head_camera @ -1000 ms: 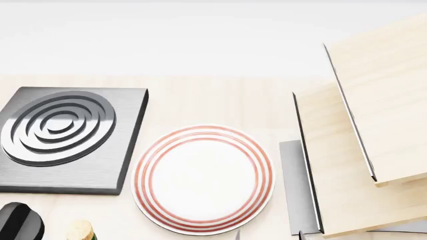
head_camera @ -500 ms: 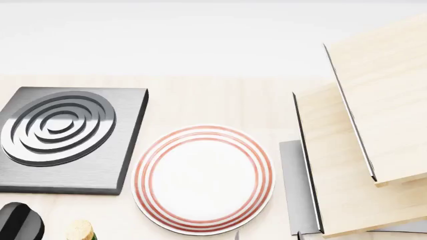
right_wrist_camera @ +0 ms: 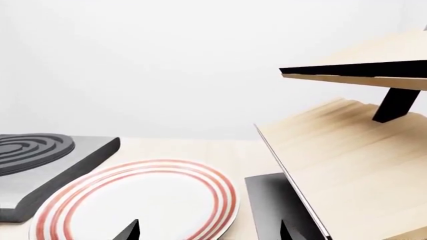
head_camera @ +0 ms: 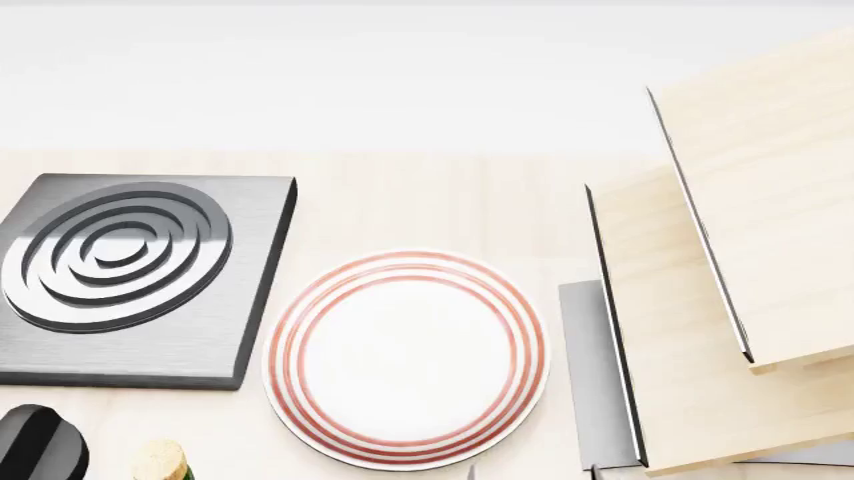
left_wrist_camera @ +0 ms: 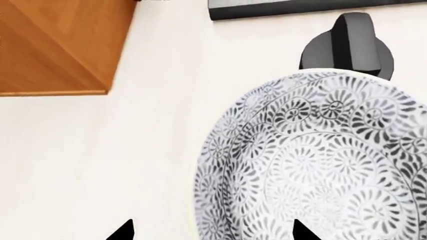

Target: Pick up the akita bowl and put it on the plate.

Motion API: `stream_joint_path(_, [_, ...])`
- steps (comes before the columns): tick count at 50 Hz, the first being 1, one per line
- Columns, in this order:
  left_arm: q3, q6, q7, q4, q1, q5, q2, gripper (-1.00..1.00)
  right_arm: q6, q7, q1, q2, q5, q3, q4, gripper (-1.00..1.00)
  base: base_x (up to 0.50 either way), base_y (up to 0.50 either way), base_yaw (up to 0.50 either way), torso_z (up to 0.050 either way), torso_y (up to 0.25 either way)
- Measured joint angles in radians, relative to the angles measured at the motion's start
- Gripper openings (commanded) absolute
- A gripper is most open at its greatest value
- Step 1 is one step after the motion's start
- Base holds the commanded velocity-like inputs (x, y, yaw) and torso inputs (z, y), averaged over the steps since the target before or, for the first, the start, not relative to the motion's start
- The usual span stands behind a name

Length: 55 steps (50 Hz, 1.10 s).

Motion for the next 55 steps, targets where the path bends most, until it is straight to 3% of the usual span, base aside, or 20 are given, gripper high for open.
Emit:
stream_joint_path(28, [0.388, 0.066, -0.058, -0.135, -0.267, -0.014, -0.07, 1.0, -0.006, 0.003, 0.004, 0.003, 0.006, -0.011, 0.011, 1.0, 0.0, 0.0, 0.0, 0.0, 0.0])
stream_joint_path(55, [0.58, 0.094, -0.045, -0.222, -0.383, 0.038, -0.059, 1.0, -0.007, 0.012, 0.007, 0.007, 0.01, -0.018, 0.013, 1.0, 0.0, 0.0, 0.0, 0.0, 0.0])
